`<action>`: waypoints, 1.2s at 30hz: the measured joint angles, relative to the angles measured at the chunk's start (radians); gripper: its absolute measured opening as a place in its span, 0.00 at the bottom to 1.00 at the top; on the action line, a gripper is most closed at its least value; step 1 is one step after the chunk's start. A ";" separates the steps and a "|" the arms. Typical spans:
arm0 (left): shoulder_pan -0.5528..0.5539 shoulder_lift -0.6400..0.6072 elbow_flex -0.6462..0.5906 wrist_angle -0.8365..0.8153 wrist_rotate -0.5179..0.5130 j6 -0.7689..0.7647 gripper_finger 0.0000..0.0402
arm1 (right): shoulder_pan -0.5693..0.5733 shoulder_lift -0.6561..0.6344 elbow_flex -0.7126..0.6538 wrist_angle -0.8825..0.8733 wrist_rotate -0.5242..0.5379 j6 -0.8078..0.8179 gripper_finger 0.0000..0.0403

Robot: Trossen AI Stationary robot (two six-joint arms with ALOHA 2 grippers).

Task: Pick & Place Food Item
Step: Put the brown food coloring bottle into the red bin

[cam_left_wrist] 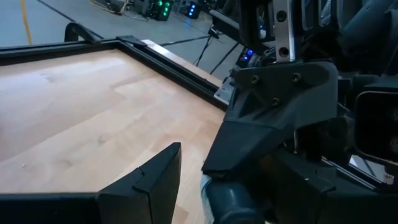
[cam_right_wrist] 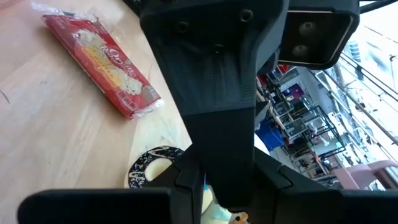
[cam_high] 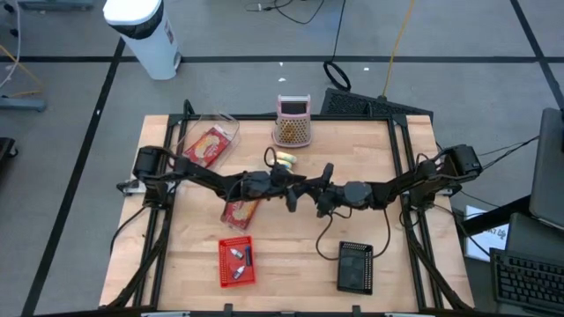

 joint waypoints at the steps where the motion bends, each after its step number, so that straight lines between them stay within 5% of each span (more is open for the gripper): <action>1: 0.002 0.001 0.003 -0.007 0.004 -0.001 0.54 | 0.000 0.000 0.000 0.000 0.002 0.003 0.17; 6: 0.003 0.001 0.009 -0.056 0.010 -0.031 0.50 | 0.000 0.000 0.000 -0.011 -0.002 0.002 0.17; 15: 0.005 0.000 0.008 -0.064 0.035 -0.028 0.21 | 0.000 0.001 0.000 -0.023 -0.005 0.006 0.18; 23: 0.077 -0.113 0.006 -0.155 0.237 -0.019 0.22 | 0.001 -0.002 0.007 0.008 0.060 0.226 0.29; 31: 0.097 -0.329 0.006 -0.480 0.226 0.100 0.15 | -0.007 -0.001 0.000 0.006 0.087 0.355 0.36; 36: 0.041 -0.417 0.008 -0.659 0.376 0.168 0.15 | -0.032 -0.001 0.000 -0.027 0.084 0.410 0.35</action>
